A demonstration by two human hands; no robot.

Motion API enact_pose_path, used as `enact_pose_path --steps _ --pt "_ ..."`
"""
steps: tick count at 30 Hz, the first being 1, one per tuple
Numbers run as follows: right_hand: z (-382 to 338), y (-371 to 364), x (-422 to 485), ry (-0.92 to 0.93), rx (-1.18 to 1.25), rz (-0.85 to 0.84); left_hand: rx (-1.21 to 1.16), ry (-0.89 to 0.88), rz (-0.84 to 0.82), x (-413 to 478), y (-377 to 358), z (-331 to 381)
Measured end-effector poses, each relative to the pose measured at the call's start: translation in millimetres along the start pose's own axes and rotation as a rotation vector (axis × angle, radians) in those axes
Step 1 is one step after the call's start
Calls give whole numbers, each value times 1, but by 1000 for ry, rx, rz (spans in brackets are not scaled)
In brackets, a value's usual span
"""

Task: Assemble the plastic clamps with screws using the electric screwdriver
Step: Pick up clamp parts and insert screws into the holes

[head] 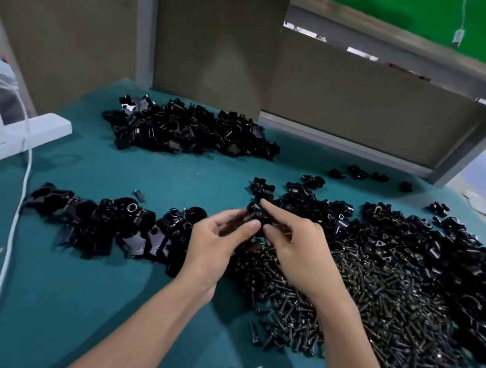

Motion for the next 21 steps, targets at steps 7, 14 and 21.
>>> enact_pose_path --steps 7,14,21 --pt "0 -2 -2 -43 203 26 -186 19 -102 2 0 -1" --pt "1 -1 -3 -34 219 17 -253 80 -115 1 1 -5" --pt "20 32 6 -155 206 370 -316 132 -54 0 1 -1"
Point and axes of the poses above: each hand's wrist, its own x-axis towards the middle knuckle, its own y-axis out of the back of the hand, z = x × y, the point moved 5 cm from there along x, towards the middle knuckle, and after that the axes turned 3 degrees about z, right-handed, at the moved point
